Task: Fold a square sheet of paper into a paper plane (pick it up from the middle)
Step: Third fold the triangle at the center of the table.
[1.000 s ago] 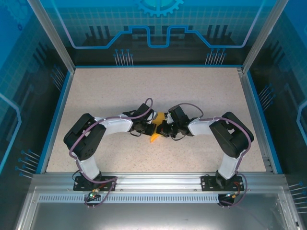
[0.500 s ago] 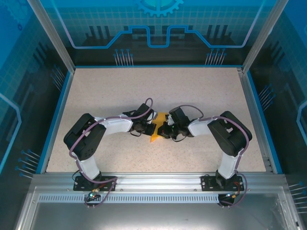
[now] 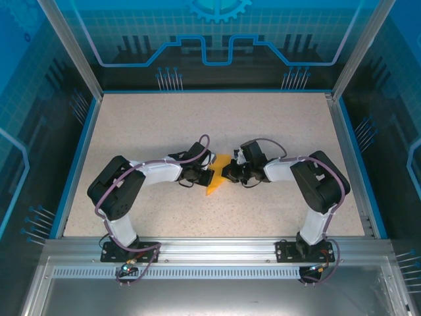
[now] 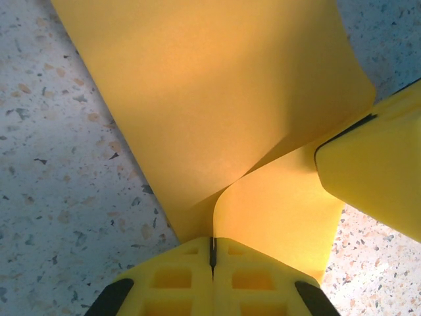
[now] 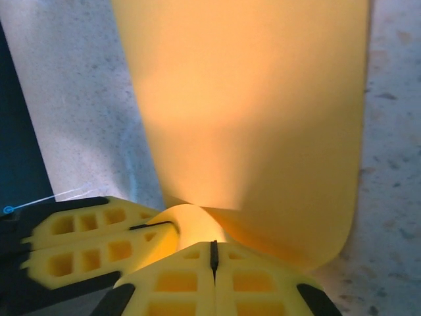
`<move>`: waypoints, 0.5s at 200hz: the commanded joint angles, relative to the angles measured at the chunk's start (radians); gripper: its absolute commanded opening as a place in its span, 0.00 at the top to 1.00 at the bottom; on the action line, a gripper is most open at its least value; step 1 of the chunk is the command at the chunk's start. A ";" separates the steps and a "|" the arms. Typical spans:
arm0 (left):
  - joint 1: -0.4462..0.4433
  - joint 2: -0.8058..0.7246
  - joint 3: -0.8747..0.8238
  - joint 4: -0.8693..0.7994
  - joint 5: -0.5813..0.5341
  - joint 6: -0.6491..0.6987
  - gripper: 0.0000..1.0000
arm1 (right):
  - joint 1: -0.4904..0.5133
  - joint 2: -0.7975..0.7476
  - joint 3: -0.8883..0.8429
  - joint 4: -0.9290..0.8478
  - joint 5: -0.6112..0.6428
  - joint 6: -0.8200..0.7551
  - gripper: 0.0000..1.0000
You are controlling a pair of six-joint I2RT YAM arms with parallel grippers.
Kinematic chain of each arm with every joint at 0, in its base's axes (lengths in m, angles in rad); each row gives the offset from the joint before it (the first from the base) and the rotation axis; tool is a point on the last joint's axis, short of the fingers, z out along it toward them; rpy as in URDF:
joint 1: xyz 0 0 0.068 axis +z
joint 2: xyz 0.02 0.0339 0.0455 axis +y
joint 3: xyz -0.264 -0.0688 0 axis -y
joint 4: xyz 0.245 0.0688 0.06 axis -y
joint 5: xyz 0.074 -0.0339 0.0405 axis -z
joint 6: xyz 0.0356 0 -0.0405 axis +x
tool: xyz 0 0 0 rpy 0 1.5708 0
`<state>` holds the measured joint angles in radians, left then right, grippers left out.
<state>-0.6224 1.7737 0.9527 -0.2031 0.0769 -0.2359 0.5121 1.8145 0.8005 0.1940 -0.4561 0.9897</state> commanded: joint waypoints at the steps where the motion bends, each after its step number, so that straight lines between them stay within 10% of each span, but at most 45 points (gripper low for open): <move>1: 0.009 0.012 0.009 -0.039 0.006 0.010 1.00 | -0.004 0.036 0.011 -0.040 0.016 -0.032 0.96; 100: 0.010 0.014 0.002 -0.042 0.000 0.013 1.00 | -0.059 -0.035 0.021 -0.063 -0.019 -0.069 0.94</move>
<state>-0.6224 1.7737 0.9527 -0.2035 0.0765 -0.2337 0.4919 1.8214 0.8005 0.1711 -0.4614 0.9565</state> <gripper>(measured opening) 0.058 0.050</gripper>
